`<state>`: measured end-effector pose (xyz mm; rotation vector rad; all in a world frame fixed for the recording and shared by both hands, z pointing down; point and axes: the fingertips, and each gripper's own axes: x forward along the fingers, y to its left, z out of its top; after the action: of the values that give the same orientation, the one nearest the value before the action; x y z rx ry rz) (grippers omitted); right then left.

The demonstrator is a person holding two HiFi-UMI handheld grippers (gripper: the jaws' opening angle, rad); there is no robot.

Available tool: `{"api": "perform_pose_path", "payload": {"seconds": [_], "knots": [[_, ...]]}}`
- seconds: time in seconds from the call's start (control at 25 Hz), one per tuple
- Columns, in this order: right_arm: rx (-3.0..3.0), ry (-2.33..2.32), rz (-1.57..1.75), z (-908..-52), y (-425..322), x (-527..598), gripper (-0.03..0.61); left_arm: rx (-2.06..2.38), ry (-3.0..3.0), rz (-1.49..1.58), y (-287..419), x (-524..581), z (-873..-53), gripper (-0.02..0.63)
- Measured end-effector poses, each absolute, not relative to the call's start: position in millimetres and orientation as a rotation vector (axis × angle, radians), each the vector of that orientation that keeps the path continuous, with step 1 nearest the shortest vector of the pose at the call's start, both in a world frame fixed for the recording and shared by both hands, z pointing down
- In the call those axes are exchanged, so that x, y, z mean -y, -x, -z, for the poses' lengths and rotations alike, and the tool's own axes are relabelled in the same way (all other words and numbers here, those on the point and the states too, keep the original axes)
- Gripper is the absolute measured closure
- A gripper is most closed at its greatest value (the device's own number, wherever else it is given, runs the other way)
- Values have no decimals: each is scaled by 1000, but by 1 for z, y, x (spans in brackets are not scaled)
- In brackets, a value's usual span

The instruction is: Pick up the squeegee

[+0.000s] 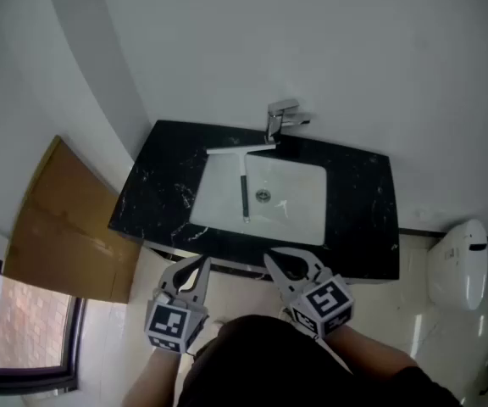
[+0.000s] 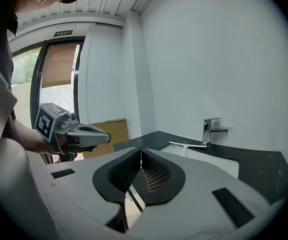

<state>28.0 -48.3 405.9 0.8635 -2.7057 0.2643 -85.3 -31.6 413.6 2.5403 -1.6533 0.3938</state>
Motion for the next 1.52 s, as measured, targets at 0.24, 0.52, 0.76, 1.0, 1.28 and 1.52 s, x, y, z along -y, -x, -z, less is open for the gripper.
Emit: {"api": "perform_pose_path", "payload": {"seconds": [0.24, 0.52, 0.76, 1.0, 1.28, 1.52], "knots": [[2683, -961, -260, -412, -5, 49, 511, 1625, -2589, -423, 115, 30, -410, 611], [2610, -1130, -249, -415, 16, 67, 418, 1571, -2655, -430, 147, 34, -399, 611], [2540, -1212, -272, -422, 27, 98, 391, 1541, -2659, -435, 162, 35, -399, 611], [2467, -1233, -253, -447, 35, 158, 344, 1562, -2614, -434, 170, 55, -407, 611], [2365, -1219, -337, -506, 50, 244, 331, 1613, -2505, -465, 182, 92, -422, 611], [2279, -1169, -442, -563, 57, 302, 331, 1639, -2414, -510, 185, 128, -437, 611]]}}
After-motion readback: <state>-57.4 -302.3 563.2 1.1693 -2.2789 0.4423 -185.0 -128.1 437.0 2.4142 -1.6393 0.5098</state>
